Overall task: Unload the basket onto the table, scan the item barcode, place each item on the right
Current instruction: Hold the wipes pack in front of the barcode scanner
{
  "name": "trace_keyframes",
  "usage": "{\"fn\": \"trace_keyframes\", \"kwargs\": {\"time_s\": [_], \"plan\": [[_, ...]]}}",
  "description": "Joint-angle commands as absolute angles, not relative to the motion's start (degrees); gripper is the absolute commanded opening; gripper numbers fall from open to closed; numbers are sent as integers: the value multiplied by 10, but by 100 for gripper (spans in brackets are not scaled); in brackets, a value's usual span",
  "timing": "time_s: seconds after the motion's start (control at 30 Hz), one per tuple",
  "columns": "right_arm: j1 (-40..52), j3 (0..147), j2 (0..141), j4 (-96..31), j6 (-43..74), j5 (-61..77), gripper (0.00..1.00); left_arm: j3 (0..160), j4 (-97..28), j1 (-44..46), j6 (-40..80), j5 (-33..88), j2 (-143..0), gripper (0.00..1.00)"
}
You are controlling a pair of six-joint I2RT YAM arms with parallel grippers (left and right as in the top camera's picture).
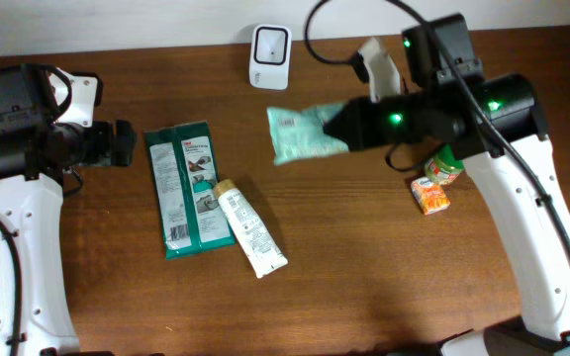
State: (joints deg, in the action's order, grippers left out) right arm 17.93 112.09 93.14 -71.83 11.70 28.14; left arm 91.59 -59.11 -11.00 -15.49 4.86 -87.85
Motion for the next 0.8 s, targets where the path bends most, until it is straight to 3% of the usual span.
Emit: {"fn": "trace_keyframes", "kwargs": {"time_s": [0.0, 0.23, 0.43, 0.77], "plan": [[229, 1233, 1025, -693, 108, 62, 4, 921, -591, -112, -164, 51, -875, 99], [269, 1264, 1186, -411, -70, -168, 4, 921, -591, -112, -164, 51, -875, 99], [274, 1264, 1308, -191, -289, -232, 4, 921, -591, -112, -164, 51, -875, 99], [274, 1264, 1392, -65, -475, -260, 4, 921, -591, -112, -164, 51, -875, 99]]}}
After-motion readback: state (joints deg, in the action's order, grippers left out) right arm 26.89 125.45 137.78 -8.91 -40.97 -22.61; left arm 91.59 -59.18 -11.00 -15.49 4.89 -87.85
